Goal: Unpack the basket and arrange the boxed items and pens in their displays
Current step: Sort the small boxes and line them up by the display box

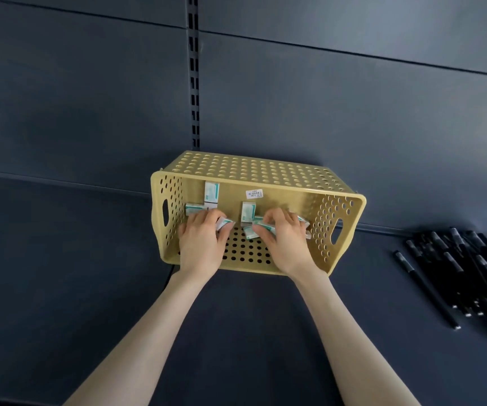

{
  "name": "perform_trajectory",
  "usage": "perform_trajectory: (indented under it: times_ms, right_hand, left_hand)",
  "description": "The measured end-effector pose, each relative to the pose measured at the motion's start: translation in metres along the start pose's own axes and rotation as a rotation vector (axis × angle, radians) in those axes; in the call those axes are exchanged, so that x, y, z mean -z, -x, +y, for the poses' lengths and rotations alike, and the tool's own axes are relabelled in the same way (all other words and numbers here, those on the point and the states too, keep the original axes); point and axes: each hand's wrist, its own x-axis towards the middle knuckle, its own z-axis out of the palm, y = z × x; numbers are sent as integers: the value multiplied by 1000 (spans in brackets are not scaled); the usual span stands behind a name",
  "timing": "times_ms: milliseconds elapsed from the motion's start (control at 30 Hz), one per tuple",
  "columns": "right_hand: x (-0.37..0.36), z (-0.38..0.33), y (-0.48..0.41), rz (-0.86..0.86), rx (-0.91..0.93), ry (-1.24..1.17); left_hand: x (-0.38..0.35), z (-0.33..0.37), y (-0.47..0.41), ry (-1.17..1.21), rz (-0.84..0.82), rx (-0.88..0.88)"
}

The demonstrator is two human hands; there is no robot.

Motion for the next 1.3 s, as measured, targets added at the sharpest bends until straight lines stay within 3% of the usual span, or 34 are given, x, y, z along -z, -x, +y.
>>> perform_trajectory:
  times_ms: [200, 333, 633, 833, 1000, 1200, 1300]
  right_hand:
    - [-13, 3, 4, 13, 63, 188]
    - [-12, 2, 4, -22, 93, 163]
    - [-8, 1, 2, -52, -58, 78]
    - [-8, 1, 5, -13, -73, 34]
    - [-8, 5, 3, -44, -105, 61]
    - [-9, 9, 5, -72, -97, 82]
    - [-9, 9, 5, -67, -84, 76]
  left_hand:
    - [-2, -6, -1, -46, -103, 68]
    - [-2, -6, -1, -50, -121, 55]
    - [-2, -7, -6, -106, -246, 135]
    - [6, -2, -4, 150, -221, 102]
    - [9, -4, -4, 199, -251, 115]
    - [7, -1, -2, 251, -14, 91]
    - [6, 2, -8, 318, -42, 115]
